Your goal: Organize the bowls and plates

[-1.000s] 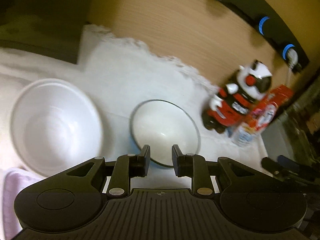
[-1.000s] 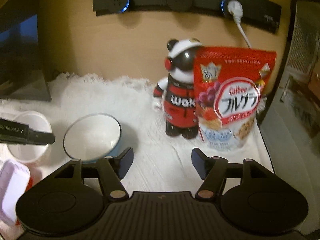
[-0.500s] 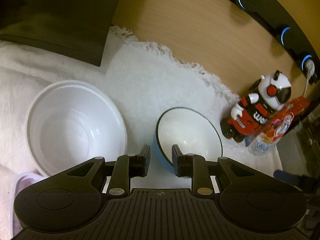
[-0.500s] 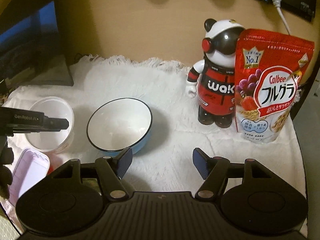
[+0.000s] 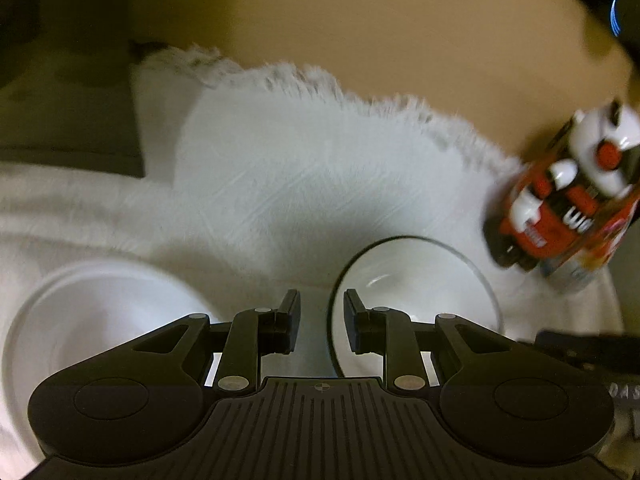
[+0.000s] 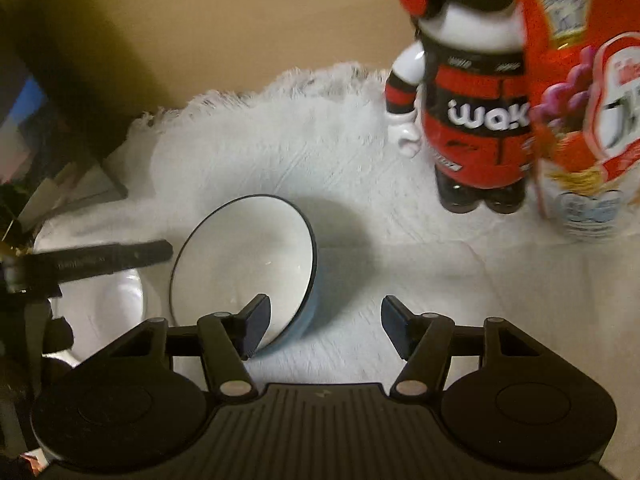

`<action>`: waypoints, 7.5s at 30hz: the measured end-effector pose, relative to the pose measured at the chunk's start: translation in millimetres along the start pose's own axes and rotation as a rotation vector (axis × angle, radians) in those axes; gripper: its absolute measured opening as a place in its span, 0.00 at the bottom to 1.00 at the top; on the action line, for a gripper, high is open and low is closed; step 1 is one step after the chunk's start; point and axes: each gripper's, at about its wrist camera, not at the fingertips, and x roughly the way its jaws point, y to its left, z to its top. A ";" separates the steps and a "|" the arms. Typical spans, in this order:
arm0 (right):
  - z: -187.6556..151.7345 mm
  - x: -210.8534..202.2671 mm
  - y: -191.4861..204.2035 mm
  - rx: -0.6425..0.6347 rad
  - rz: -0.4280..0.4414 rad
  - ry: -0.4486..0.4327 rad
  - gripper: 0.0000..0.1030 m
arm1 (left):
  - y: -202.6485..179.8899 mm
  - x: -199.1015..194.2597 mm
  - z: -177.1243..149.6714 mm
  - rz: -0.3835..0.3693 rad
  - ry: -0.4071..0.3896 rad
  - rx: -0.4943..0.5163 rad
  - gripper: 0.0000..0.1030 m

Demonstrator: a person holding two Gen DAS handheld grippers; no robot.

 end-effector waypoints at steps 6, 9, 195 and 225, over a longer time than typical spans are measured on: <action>9.6 42.8 1.2 0.024 -0.020 0.067 0.52 | -2.9 25.3 3.6 0.012 0.090 0.064 0.29; 9.8 62.7 3.4 0.027 -0.013 0.109 0.45 | -3.8 41.9 4.8 0.019 0.131 0.073 0.31; -145.8 -136.9 -103.4 0.037 -0.303 -0.051 0.29 | -163.2 -54.4 -115.1 -0.261 0.202 0.263 0.18; -93.8 -96.0 83.3 -0.298 -0.075 -0.141 0.46 | 63.8 -150.9 -129.0 -0.025 -0.149 -0.249 0.19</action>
